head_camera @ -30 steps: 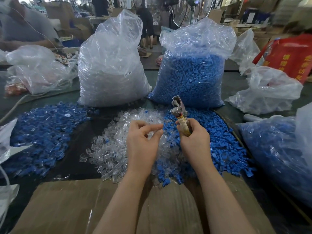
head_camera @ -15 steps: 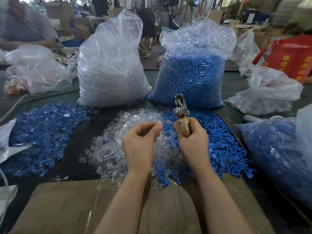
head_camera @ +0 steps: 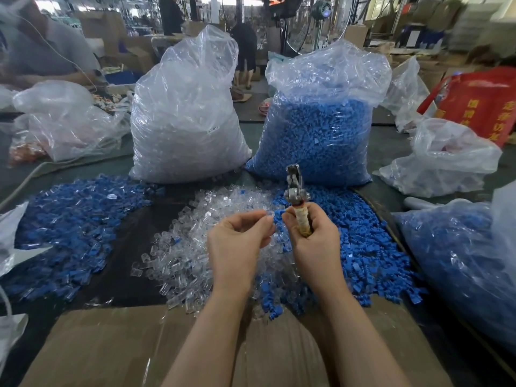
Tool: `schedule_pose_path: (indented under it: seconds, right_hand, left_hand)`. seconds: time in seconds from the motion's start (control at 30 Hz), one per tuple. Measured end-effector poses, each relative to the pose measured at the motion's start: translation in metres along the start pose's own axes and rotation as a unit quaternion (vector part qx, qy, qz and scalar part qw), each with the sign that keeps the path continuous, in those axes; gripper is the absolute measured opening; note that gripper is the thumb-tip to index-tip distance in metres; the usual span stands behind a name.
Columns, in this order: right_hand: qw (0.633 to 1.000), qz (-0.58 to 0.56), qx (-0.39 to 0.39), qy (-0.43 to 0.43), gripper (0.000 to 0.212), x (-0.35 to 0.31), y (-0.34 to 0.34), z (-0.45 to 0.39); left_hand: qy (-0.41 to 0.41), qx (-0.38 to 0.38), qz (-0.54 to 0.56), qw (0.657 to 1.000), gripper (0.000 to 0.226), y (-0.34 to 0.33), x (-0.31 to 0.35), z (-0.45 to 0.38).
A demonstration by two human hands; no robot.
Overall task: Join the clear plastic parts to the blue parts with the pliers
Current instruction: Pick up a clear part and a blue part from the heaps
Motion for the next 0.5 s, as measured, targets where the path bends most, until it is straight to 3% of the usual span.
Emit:
schedule_pose_path:
  seconds: [0.5]
  right_hand:
    - [1.000,-0.004,0.010,0.011,0.014,-0.0008,0.0001,0.0001]
  left_hand:
    - [-0.027,0.018,-0.028,0.999,0.010,-0.0020,0.0026,0.0018]
Point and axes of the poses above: each hand's wrist, its own z-axis away from the middle knuckle, its own y-axis out of the back of the hand, x = y × z, the point moved 3 cm from there along -z, towards the middle knuckle, and after that the axes turned 14 degrees about -z, right-handed, at the moved point
